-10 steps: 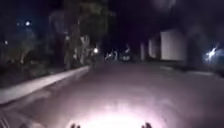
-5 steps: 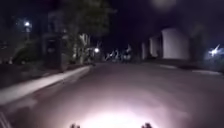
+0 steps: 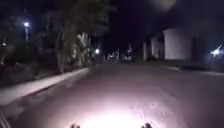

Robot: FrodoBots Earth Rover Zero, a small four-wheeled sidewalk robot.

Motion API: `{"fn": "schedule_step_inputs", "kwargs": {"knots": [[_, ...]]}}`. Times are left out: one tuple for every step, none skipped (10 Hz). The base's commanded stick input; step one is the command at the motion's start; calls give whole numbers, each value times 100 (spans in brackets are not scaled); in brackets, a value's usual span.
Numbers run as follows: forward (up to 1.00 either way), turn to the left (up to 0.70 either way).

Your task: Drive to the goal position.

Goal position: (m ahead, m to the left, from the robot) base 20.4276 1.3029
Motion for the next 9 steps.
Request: {"fn": "schedule_step_inputs", "kwargs": {"knots": [[85, 0], [85, 0], [85, 0], [85, 0], [85, -3], [85, -25], [85, -34], [85, -7], [85, 0]]}}
